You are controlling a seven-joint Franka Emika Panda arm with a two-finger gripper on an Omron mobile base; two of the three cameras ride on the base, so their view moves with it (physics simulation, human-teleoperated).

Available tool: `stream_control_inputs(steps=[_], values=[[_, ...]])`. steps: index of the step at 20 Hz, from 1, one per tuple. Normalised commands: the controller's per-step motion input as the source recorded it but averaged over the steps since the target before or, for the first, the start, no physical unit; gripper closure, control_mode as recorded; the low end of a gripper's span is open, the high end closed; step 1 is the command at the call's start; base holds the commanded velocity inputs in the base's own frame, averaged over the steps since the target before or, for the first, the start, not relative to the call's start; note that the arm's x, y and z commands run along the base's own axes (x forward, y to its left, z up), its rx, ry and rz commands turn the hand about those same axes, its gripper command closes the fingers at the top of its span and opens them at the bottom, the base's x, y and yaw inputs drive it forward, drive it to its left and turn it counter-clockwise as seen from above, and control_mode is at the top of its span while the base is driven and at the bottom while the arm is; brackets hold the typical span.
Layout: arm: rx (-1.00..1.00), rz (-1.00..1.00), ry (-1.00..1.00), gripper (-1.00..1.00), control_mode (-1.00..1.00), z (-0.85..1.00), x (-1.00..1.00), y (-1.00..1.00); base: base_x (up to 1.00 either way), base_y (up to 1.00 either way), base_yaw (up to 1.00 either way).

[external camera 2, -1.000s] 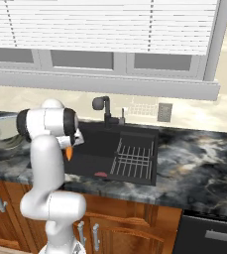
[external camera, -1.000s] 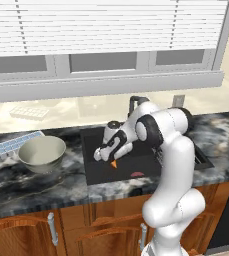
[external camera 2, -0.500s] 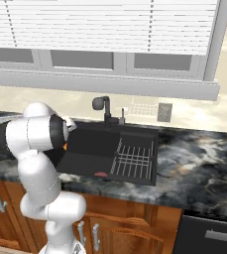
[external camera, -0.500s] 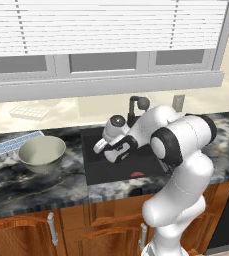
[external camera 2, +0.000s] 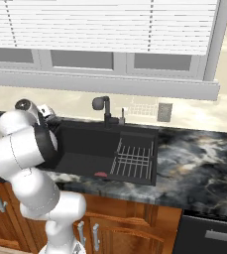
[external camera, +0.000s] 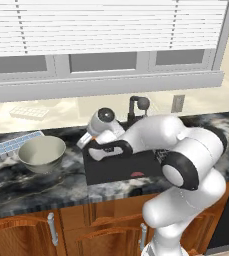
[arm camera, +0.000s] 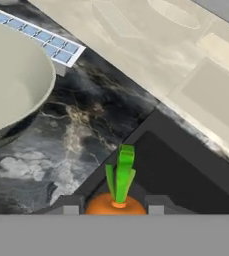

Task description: Pick the carrot from the sink and place it in the bowl. Then pick the bowl and place it in the microwave. Then close the microwave door and press the start button.

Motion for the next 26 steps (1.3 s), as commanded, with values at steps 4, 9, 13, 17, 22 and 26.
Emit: stream_control_inputs(steps=[4, 9, 13, 17, 22, 26], values=[[-0.02, 0.08, 0.0, 1.0, -1.0, 1.0, -0.02, 0.74, 0.0, 0.0, 0.0], [-0.11, 0.05, 0.02, 1.0, -1.0, 0.6, 0.09, 1.0, 0.0, 0.0, 0.0], [-0.13, 0.03, 0.01, 1.0, -1.0, 0.05, 0.0, 0.95, 0.0, 0.0, 0.0], [-0.13, 0.07, 0.07, 1.0, -1.0, -0.11, -0.04, 0.86, 0.0, 0.0, 0.0], [-0.02, 0.1, 0.12, 1.0, -1.0, -0.6, -0.03, 0.31, 0.0, 0.0, 0.0], [-0.03, 0.1, 0.13, 1.0, -1.0, -0.87, 0.09, 0.35, 0.0, 0.0, 0.0]])
